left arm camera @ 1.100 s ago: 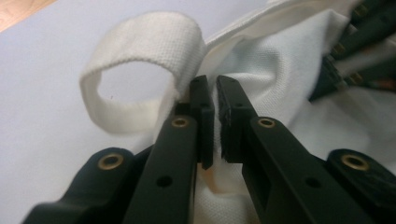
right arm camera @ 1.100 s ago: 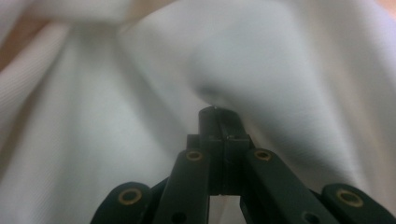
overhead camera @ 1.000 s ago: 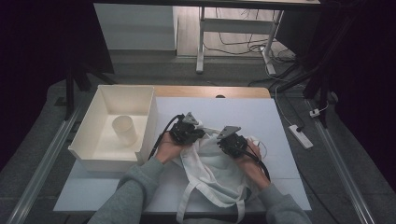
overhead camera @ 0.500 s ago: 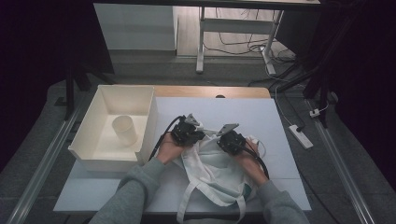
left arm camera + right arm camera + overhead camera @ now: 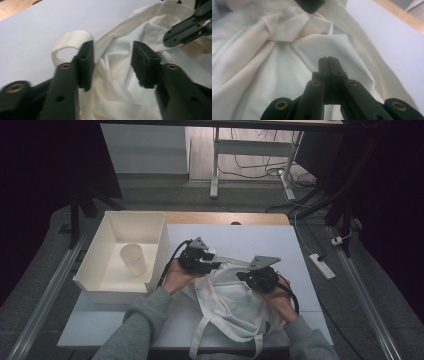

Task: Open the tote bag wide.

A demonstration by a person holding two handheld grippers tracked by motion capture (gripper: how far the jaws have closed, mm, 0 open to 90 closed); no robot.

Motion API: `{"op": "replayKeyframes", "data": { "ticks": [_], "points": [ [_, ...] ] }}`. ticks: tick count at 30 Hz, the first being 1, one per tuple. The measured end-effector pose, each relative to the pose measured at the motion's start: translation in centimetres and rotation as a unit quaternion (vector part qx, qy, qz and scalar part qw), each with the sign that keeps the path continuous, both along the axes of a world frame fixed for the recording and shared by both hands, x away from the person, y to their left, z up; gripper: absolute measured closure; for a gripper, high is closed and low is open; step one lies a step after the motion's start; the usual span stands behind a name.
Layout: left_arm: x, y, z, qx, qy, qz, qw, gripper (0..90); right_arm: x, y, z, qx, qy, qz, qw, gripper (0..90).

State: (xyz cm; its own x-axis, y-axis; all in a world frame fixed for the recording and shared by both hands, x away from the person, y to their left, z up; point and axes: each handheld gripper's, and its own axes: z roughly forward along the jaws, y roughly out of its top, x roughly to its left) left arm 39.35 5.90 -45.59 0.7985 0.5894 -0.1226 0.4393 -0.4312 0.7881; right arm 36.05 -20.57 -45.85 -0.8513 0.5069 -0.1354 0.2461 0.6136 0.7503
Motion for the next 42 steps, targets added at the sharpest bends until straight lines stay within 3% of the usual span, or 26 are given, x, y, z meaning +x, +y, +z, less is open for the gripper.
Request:
{"op": "replayKeyframes", "data": {
  "ticks": [3, 6, 13, 20, 29, 35, 42],
  "points": [
    [-0.8, 0.3, 0.9, -0.001, 0.001, -0.005, 1.0, 44.3, -0.5, -1.4, 0.3, 0.026, 0.007, -0.007, 0.9996, 73.1],
    [-1.6, 0.6, 1.7, -0.002, 0.003, -0.018, 0.9998, 41.7, -0.7, -2.9, 0.2, 0.053, 0.015, -0.025, 0.9982, 63.8],
    [-4.1, 1.7, 3.3, 0.005, -0.011, -0.032, 0.9994, 40.4, -1.9, -5.7, 0.0, 0.087, 0.007, -0.06, 0.9944, 50.2],
    [-5.9, 3.5, 4.7, -0.006, -0.021, -0.025, 0.9995, 39.5, -3.0, -7.3, 0.0, 0.101, -0.005, -0.072, 0.9922, 46.6],
    [-7.5, 6.1, 6.3, -0.015, -0.045, 0.0, 0.9989, 38.9, -3.2, -7.8, 0.3, 0.097, -0.019, -0.069, 0.9927, 45.4],
    [-7.9, 7.9, 7.3, -0.019, -0.055, 0.018, 0.9981, 38.5, -3.3, -7.8, 0.4, 0.091, -0.024, -0.068, 0.9932, 44.6],
    [-7.7, 10.0, 7.4, -0.021, -0.054, 0.04, 0.9975, 37.9, -3.3, -7.7, 0.3, 0.084, -0.025, -0.067, 0.9939, 44.6]
  ]
}}
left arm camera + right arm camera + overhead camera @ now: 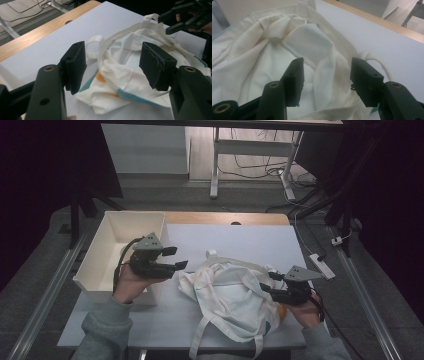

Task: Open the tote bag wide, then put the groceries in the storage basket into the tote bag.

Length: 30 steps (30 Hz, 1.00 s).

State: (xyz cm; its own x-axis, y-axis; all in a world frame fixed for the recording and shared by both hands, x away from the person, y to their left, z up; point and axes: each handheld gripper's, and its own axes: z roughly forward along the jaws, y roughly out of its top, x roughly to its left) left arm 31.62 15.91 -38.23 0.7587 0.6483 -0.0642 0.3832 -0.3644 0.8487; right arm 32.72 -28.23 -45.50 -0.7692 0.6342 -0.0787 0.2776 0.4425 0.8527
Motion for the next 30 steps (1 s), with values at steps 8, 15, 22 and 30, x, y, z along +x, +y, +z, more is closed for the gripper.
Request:
{"op": "replayKeyframes", "data": {
  "ticks": [8, 15, 22, 30],
  "points": [
    [0.5, 2.3, -0.1, -0.007, 0.007, 0.033, 0.9994, 36.7, 0.0, 0.2, 0.0, -0.008, -0.002, 0.001, 1.0, 44.3],
    [0.8, 3.8, -0.4, -0.008, 0.017, 0.051, 0.9985, 36.2, -0.1, 0.2, -0.1, -0.011, -0.003, 0.0, 0.9999, 44.3],
    [1.3, 5.5, -0.7, -0.006, 0.024, 0.076, 0.9968, 36.1, 0.0, 0.2, -0.2, -0.015, -0.002, -0.001, 0.9999, 44.2],
    [1.8, 7.7, -1.3, 0.004, 0.036, 0.111, 0.9931, 35.7, 0.1, 0.3, -0.4, -0.02, 0.002, -0.002, 0.9998, 43.7]
  ]
}}
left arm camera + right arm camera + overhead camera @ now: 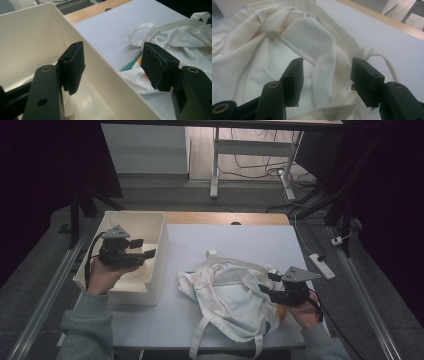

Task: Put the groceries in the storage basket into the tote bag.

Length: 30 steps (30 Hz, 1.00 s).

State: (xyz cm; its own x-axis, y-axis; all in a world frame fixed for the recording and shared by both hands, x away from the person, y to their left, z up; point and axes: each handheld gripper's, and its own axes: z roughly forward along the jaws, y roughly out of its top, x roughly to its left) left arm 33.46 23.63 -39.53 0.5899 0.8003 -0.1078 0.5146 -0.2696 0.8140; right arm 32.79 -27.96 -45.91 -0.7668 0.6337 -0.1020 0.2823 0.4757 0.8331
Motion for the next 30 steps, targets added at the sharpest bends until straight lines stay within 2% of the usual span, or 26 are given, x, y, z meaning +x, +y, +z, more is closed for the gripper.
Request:
{"op": "replayKeyframes", "data": {
  "ticks": [5, 9, 19, 24, 30],
  "points": [
    [0.1, 1.0, -0.2, -0.002, 0.005, 0.01, 0.9999, 35.7, 0.1, 0.0, -0.3, -0.003, 0.003, 0.001, 1.0, 43.7],
    [0.1, 1.6, -0.3, 0.006, 0.007, 0.019, 0.9998, 35.7, 0.1, 0.1, -0.4, -0.007, 0.003, 0.002, 1.0, 43.6],
    [0.8, 3.2, -1.2, 0.017, 0.03, 0.041, 0.9986, 35.2, 0.1, 0.2, -0.5, -0.008, 0.004, 0.002, 1.0, 43.6],
    [1.0, 4.3, -1.8, 0.027, 0.045, 0.06, 0.9969, 34.6, 0.1, 0.3, -0.6, -0.011, 0.005, 0.004, 0.9999, 43.6],
    [1.8, 5.4, -3.0, 0.029, 0.069, 0.078, 0.9941, 32.2, 0.2, 0.3, -0.7, -0.012, 0.008, 0.004, 0.9999, 43.6]
  ]
}}
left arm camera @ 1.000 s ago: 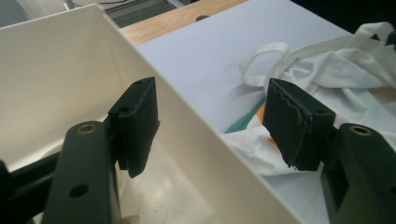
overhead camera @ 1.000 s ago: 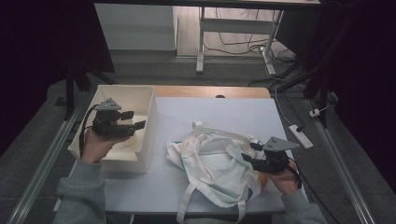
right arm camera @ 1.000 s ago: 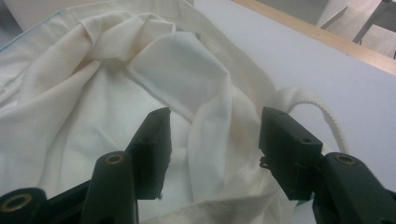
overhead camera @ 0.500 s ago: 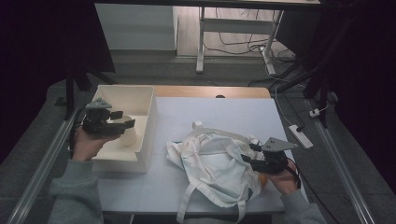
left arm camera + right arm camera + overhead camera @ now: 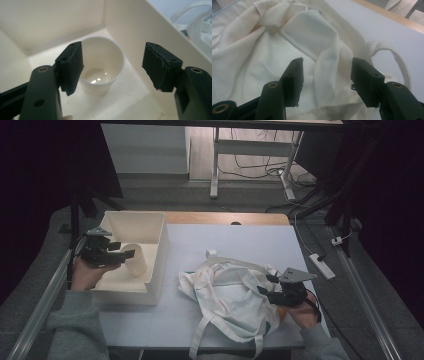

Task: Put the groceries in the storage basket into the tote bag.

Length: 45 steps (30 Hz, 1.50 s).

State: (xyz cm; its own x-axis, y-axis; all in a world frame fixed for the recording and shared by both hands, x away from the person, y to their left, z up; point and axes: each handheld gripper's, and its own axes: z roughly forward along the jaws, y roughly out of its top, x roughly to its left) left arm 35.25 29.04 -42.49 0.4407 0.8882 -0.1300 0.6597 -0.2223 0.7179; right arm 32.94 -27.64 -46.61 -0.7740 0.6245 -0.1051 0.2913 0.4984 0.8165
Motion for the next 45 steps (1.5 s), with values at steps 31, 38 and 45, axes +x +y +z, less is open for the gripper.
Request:
{"op": "replayKeyframes", "data": {
  "ticks": [31, 38, 45],
  "points": [
    [4.5, -2.2, -4.2, 0.068, 0.055, -0.003, 0.9962, 18.6, 0.1, 0.2, -0.3, -0.004, 0.002, 0.001, 1.0, 43.4],
    [4.0, -1.6, -3.4, 0.054, 0.042, 0.007, 0.9976, 19.3, 0.0, 0.2, -0.1, -0.003, -0.001, 0.0, 1.0, 43.4],
    [2.2, -0.9, -0.5, -0.006, -0.017, 0.012, 0.9998, 19.3, 0.0, 0.1, 0.0, -0.003, -0.004, -0.001, 1.0, 43.4]
  ]
}}
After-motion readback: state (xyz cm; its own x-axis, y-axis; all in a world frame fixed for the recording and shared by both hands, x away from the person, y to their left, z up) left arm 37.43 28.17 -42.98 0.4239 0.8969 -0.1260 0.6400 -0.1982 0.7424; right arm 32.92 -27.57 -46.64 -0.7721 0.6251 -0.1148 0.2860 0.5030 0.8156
